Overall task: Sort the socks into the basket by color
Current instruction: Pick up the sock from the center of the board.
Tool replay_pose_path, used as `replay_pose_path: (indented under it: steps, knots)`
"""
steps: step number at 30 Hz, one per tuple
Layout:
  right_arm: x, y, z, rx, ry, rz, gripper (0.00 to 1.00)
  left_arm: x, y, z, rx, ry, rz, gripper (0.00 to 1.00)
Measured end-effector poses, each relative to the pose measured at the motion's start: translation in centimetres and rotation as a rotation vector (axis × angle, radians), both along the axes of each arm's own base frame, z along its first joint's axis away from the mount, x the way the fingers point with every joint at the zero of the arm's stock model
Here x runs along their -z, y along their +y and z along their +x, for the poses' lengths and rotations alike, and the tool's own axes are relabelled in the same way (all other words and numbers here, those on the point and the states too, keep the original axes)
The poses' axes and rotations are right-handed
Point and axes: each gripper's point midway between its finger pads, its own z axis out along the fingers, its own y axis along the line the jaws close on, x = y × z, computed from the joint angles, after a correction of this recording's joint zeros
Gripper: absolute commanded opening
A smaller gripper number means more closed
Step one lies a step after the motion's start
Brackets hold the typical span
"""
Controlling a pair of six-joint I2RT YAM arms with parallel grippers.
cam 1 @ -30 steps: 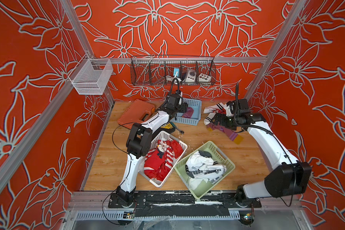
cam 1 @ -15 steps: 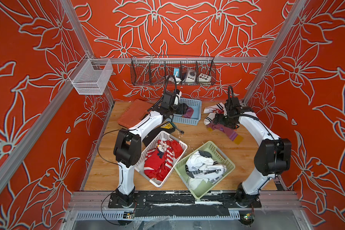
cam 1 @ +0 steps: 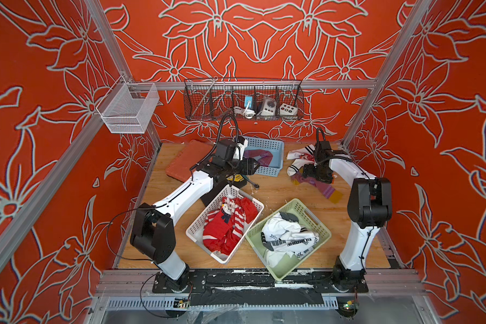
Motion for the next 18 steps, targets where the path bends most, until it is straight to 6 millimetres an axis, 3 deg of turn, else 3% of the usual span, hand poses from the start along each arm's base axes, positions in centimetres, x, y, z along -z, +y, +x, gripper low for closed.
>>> replay_pose_path:
  steps: [5,10,11,18]
  knots:
    - [1.2,0.2,0.3,-0.009,0.015,0.008,0.54,0.0,0.2,-0.5,-0.006,0.015,-0.005,0.69]
    - [1.4,0.7,0.4,-0.015,0.011,0.042,0.04,0.1,0.2,-0.5,-0.008,0.022,-0.005,0.69]
    - [1.3,0.8,0.5,-0.016,0.009,0.048,0.0,0.2,0.2,-0.5,-0.008,0.023,-0.005,0.69]
    - [-0.9,1.5,-1.5,-0.012,-0.024,0.102,0.0,0.2,0.2,-0.6,-0.006,0.025,-0.006,0.69]
